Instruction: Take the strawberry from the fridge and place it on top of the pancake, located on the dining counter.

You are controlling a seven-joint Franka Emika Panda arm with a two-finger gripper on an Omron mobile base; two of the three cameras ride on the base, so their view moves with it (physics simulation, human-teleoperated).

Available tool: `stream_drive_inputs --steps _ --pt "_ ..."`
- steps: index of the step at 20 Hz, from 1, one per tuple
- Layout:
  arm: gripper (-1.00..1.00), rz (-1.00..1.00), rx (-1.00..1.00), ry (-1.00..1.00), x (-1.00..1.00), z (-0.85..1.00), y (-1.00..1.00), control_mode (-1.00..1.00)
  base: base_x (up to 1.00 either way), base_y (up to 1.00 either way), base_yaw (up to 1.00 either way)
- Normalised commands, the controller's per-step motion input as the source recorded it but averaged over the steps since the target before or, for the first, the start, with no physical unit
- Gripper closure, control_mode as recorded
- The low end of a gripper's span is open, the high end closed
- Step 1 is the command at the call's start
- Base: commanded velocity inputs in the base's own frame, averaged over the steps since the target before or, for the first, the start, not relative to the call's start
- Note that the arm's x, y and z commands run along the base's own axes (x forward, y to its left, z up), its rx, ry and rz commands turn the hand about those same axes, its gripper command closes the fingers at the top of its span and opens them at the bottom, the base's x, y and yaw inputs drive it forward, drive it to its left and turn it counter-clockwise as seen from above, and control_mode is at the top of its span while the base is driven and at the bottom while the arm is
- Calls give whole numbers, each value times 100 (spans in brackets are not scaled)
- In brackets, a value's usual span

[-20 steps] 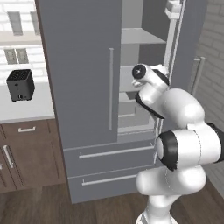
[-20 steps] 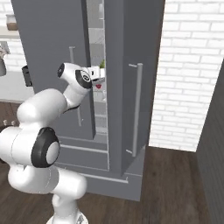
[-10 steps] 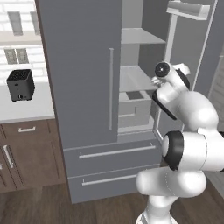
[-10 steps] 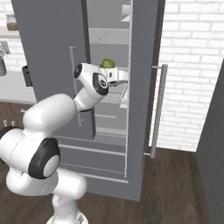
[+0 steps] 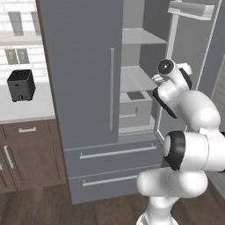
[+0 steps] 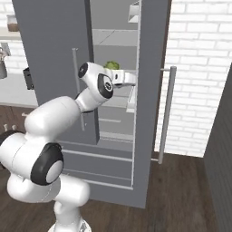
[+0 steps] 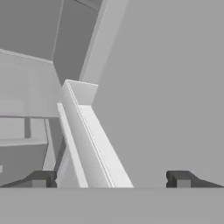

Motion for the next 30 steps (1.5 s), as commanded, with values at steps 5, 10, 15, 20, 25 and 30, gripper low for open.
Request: stream_drive_inputs --steps 5,10,15,20,25,30 --pt "-100 9 1 0 0 0 92 -100 0 0 0" --pt "-100 11 1 -1 1 0 100 -100 0 0 0" --pt "-100 17 11 0 8 -2 99 -100 0 0 0" --pt "-100 19 13 0 7 0 96 -100 0 0 0" --pt "-100 12 14 0 36 0 75 -100 0 0 0" --pt "-100 1 10 0 69 0 18 -100 0 0 0"
